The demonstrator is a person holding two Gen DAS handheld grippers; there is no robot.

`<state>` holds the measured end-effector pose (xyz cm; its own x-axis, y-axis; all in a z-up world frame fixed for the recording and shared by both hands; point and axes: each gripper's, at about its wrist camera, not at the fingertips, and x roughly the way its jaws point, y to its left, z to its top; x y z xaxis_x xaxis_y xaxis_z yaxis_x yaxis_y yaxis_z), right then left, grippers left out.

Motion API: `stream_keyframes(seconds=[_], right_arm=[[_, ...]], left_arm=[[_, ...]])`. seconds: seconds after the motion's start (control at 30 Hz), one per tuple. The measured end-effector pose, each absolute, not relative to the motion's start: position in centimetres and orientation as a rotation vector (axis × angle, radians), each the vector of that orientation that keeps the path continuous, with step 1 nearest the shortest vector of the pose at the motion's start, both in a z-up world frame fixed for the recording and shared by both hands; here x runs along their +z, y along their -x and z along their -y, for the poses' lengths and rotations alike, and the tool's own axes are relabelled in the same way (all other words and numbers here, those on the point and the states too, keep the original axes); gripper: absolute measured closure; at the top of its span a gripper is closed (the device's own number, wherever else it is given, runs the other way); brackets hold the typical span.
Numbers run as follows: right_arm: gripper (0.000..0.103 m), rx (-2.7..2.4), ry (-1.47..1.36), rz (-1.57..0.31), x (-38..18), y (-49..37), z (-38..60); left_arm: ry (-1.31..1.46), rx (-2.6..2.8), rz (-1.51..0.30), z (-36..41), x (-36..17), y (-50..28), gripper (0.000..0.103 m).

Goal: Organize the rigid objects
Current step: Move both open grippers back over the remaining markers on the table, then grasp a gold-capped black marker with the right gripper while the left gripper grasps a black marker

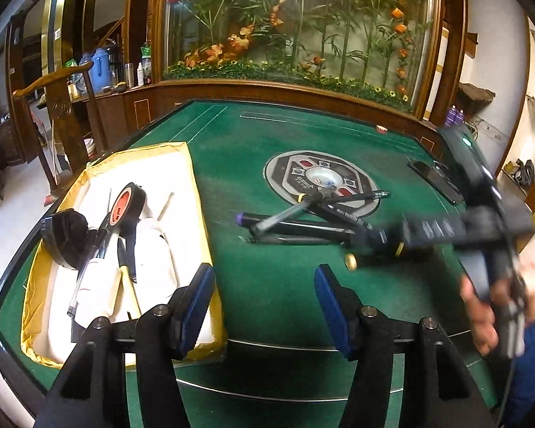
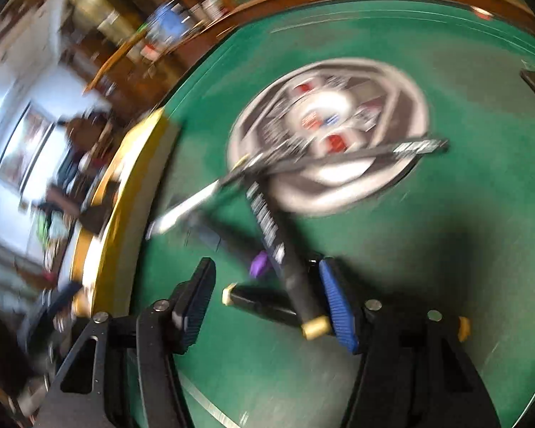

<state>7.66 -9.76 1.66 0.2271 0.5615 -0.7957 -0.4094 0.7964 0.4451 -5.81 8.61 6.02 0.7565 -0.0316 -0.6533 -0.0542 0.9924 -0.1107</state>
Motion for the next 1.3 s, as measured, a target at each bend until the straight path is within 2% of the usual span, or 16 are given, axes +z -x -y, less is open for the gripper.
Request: stream_keyframes(seconds=[0.07, 0.2, 0.43, 0.67, 0.7, 0.73, 0.8, 1.07, 1.3], right_arm=[[0.052, 0.751, -0.127, -1.185, 1.7, -6.4, 9.2], [0.052, 0.675, -0.015, -1.111, 2.6, -5.9, 8.7], [0.053, 0.637, -0.073, -1.104, 2.4, -7.4, 8.6], [0.066, 0.611, -0.052, -1.084, 2.2, -9.0, 7.5], [0.076, 0.597, -0.026, -1.075, 2.3, -8.9, 7.3], [0.082, 0.589, 0.005, -1.085, 2.2, -8.9, 7.2], [0.088, 0.593, 0.005, -1.096, 1.6, -9.1, 7.4], [0.089, 0.605, -0.016, -1.103, 2.4, -7.4, 10.3], [0.089, 0.634, -0.099, -1.053, 4.5, -3.3, 16.0]], left_arm=[[0.128, 0.011, -0.713, -8.5, 5.9, 5.8, 0.041], [0.131, 0.006, -0.712, -8.4, 6.0, 5.7, 0.041], [0.132, -0.005, -0.722, -8.1, 5.8, 5.7, 0.041], [0.128, -0.029, -0.731, -7.6, 5.8, 5.7, 0.041], [0.117, -0.052, -0.73, -7.2, 5.9, 5.9, 0.041], [0.111, -0.069, -0.731, -6.9, 6.0, 5.9, 0.041], [0.09, -0.133, -0.741, -6.0, 6.1, 6.1, 0.041], [-0.046, -0.465, -0.835, -1.0, 5.0, 7.4, 0.042], [-0.26, -0.66, -0.823, 4.3, 4.7, 9.7, 0.042]])
